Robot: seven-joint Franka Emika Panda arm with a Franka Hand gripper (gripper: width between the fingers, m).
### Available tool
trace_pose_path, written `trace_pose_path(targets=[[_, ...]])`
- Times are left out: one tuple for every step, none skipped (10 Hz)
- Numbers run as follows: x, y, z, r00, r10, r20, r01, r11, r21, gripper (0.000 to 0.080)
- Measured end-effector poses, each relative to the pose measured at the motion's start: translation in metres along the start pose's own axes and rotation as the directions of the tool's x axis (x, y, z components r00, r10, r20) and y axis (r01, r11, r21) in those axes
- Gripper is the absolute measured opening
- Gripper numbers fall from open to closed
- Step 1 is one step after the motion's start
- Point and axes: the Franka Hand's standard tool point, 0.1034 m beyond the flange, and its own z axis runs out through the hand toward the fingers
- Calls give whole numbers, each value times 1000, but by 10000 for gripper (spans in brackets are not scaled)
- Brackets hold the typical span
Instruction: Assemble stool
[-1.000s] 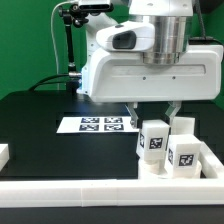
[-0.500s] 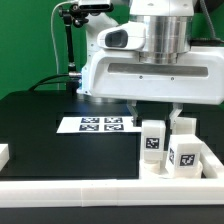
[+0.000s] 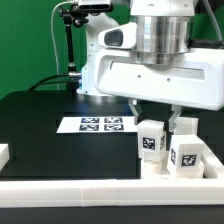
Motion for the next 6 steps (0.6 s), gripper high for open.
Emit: trace_pose_path(targets=[[0, -1, 0, 997, 77, 1, -77, 997, 6, 341], [-2, -3, 0, 980, 199, 5, -199, 980, 9, 341], [-3, -4, 0, 969, 247, 8, -247, 969, 11, 341], [-5, -6, 0, 944, 331, 13, -331, 944, 13, 341], [-6, -7, 0, 929, 370, 14, -370, 929, 13, 341], [-7, -9, 0, 889, 458, 20, -459, 888, 15, 341]])
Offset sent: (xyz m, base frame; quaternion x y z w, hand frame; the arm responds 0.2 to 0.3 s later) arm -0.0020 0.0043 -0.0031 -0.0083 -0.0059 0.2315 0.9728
